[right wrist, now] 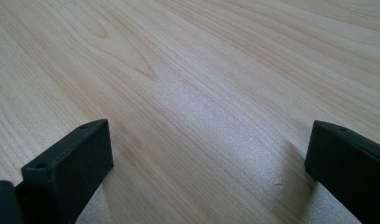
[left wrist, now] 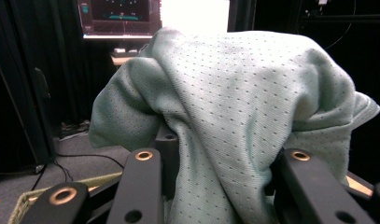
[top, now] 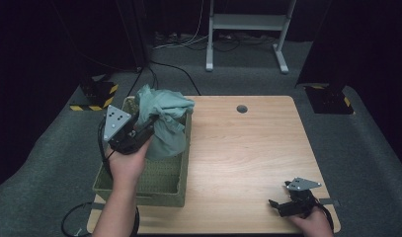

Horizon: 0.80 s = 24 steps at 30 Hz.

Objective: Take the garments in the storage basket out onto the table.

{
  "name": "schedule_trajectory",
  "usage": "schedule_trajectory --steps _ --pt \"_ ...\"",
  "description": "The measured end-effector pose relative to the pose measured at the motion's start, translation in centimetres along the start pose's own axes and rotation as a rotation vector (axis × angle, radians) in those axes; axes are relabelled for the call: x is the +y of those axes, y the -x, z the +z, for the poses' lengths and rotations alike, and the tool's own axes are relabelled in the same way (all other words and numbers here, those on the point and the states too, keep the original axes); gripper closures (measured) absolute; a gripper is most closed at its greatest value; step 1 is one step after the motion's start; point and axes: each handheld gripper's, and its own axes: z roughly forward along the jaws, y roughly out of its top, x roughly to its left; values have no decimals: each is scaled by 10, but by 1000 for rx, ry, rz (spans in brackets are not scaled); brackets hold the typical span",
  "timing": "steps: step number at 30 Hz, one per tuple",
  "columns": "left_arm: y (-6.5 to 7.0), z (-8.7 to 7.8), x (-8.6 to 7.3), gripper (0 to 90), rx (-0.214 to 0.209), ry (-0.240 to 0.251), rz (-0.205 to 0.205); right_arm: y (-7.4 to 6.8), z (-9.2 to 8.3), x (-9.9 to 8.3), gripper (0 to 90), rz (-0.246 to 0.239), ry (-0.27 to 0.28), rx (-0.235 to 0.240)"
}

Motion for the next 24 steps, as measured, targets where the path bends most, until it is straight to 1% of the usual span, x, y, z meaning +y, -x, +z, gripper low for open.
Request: schedule_trajectory --steps 1,7,15,17,24 --pt "0 0 1 642 -5 -2 0 0 0 0 5 -1 0 0" --pt "4 -1 5 642 -1 14 5 0 0 0 3 -3 -1 0" --pt "4 -1 7 642 -3 23 -6 0 0 0 3 -1 -1 1" --pt "5 0 6 642 -9 25 -10 0 0 0 2 -1 -2 1" --pt "13 3 3 642 -30 34 -6 -1 0 0 1 -4 -2 -1"
